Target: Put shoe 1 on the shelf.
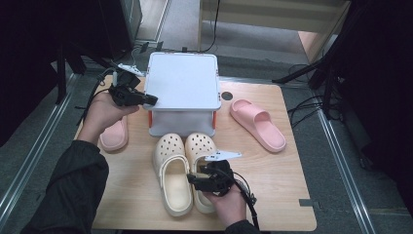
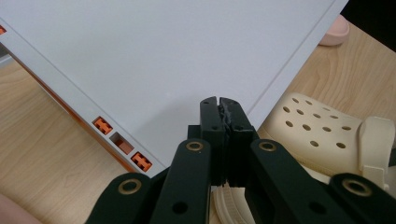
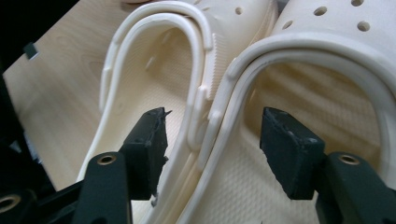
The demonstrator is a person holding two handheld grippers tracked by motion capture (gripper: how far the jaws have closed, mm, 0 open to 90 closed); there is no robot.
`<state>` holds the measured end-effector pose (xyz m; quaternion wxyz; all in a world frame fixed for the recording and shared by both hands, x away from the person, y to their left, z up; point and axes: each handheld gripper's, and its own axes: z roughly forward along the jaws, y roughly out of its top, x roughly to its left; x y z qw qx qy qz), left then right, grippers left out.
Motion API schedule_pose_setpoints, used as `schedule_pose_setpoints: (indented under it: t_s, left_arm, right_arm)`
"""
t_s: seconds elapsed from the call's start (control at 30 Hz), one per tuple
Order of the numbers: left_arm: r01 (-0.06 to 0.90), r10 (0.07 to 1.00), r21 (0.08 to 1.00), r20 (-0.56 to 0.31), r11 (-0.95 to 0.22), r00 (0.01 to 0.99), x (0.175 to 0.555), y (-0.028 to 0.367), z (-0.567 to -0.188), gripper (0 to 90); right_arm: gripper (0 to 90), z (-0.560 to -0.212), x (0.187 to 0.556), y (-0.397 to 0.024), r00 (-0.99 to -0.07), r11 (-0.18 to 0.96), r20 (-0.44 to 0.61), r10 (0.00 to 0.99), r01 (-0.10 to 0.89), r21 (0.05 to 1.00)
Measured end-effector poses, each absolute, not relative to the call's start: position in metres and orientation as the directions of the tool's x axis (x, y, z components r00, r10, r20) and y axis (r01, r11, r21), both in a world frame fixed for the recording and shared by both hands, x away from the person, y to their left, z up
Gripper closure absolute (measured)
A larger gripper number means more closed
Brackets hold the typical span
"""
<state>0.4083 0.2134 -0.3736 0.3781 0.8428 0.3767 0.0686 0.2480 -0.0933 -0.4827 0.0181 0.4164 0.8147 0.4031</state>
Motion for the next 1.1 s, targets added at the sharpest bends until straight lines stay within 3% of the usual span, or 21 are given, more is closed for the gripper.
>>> schedule_pose_setpoints:
  t_s: [0.37,0.53,0.93,1.1]
  left_arm:
    - [0.593,0.696,0.692,-0.182,-0.411,0.694,0.407,0.214,-0.375,89.1]
    - [0.592,0.696,0.693,-0.18,-0.412,0.695,0.407,0.214,-0.375,89.2]
    - [0.587,0.702,0.697,-0.166,-0.413,0.692,0.405,0.213,-0.375,89.4]
    - [0.584,0.703,0.698,-0.162,-0.414,0.692,0.404,0.213,-0.375,89.4]
  right_arm:
    - [39.6,-0.498,0.259,-0.062,-0.598,0.297,0.277,0.752,0.683,0.668]
    - [50.5,-0.504,0.261,-0.057,-0.591,0.323,0.225,0.775,0.675,0.663]
    - [65.6,-0.498,0.265,-0.064,-0.595,0.345,0.22,0.773,0.685,0.641]
    - [67.4,-0.496,0.266,-0.068,-0.604,0.362,0.201,0.771,0.676,0.642]
